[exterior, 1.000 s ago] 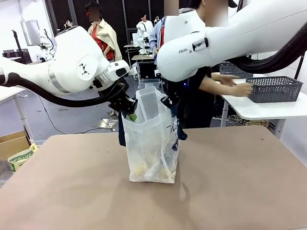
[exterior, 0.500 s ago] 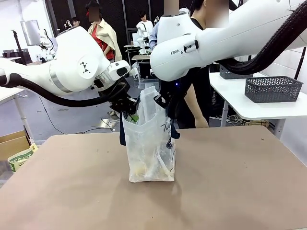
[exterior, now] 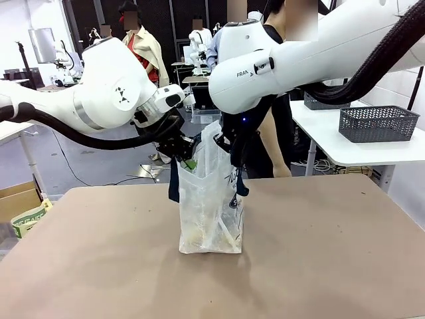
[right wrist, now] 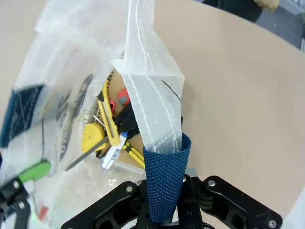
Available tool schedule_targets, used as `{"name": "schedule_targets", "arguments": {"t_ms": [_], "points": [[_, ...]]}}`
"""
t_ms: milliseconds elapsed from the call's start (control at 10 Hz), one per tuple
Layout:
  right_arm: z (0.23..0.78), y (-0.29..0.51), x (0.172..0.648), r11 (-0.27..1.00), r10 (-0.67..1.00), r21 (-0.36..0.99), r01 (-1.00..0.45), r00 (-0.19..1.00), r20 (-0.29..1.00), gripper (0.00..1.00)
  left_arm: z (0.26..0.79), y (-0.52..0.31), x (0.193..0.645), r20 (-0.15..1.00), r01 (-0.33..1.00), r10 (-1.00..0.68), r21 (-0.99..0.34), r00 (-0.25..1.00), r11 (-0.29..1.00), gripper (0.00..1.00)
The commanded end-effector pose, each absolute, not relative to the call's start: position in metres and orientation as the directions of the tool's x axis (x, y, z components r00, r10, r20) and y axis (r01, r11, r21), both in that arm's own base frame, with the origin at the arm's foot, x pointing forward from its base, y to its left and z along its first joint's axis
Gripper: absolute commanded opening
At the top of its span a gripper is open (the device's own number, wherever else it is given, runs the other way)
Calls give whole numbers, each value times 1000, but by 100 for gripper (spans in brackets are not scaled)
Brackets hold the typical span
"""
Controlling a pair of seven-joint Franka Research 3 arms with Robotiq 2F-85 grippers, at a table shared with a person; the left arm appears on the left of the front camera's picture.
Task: Transfer purchased items from the store into the shopping bag.
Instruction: Move the Reusable shopping bag to the right side of the table.
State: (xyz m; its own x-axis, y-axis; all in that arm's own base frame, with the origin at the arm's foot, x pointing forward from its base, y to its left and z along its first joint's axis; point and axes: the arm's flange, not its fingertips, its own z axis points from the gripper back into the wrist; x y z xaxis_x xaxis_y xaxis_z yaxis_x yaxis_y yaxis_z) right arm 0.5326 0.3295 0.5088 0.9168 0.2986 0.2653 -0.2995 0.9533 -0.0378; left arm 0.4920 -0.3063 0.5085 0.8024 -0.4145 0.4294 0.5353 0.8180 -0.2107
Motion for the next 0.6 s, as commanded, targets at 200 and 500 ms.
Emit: {"name": "schedule_targets", "arguments": {"t_ms": [200, 500], "points": [[503, 346, 539, 989, 131, 39, -143, 967, 217, 0, 508, -314, 493, 456, 561, -423, -224, 783, 797, 0], [504, 353, 542, 992, 102, 56, -116, 971, 217, 0, 506, -322, 494, 458, 572, -432, -229, 777, 787, 0]]}}
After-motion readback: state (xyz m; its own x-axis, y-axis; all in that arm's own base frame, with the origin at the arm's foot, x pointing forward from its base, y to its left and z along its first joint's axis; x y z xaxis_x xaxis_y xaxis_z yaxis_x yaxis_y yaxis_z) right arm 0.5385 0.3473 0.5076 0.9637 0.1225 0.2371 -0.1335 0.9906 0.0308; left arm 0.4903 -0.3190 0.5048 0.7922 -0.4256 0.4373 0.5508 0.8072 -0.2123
